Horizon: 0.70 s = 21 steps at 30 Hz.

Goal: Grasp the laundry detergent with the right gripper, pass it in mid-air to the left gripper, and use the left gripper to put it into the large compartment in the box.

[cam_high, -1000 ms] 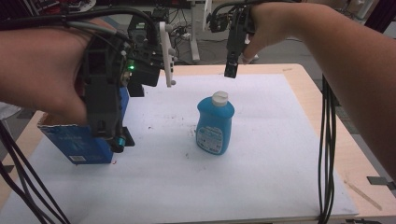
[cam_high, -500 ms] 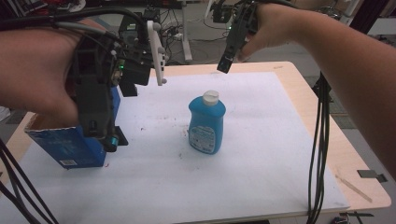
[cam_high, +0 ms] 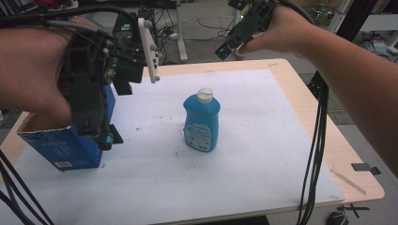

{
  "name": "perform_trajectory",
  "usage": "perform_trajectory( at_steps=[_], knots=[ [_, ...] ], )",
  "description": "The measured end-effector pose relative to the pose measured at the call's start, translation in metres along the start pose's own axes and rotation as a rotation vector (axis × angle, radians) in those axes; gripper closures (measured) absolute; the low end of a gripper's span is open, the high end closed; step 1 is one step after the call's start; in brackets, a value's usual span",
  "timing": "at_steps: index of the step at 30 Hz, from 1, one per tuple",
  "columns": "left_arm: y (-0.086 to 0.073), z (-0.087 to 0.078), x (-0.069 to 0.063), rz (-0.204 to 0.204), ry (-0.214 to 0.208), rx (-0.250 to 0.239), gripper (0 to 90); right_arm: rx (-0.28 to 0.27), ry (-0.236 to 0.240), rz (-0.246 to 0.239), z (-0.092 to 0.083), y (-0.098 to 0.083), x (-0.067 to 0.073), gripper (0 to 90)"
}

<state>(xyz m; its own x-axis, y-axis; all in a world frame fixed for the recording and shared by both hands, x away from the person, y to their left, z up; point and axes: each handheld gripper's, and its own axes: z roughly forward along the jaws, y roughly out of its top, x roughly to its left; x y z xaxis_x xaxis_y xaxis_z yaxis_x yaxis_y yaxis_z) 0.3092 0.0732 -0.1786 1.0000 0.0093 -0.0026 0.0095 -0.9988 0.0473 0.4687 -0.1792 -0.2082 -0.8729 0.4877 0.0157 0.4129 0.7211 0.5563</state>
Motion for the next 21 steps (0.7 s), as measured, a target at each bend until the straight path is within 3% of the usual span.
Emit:
perform_trajectory(
  at_steps=[1, 9, 13, 21],
  knots=[
    [0.0, 0.0, 0.0, 0.002, 0.0, 0.001, 1.7, -0.028, -0.002, -0.001, -0.002, -0.008, 0.002, 1.9],
    [0.001, -0.001, -0.002, 0.009, 0.003, -0.001, 1.7, -0.08, -0.003, 0.021, -0.006, -0.041, 0.009, 1.9],
    [-0.001, -0.001, -0.002, 0.004, 0.006, -0.006, 1.7, -0.13, 0.0, 0.033, -0.007, -0.067, 0.017, 1.9],
    [0.0, 0.003, -0.004, 0.007, 0.0, -0.006, 1.7, -0.206, -0.008, 0.051, -0.004, -0.102, 0.03, 1.8]
  ],
)
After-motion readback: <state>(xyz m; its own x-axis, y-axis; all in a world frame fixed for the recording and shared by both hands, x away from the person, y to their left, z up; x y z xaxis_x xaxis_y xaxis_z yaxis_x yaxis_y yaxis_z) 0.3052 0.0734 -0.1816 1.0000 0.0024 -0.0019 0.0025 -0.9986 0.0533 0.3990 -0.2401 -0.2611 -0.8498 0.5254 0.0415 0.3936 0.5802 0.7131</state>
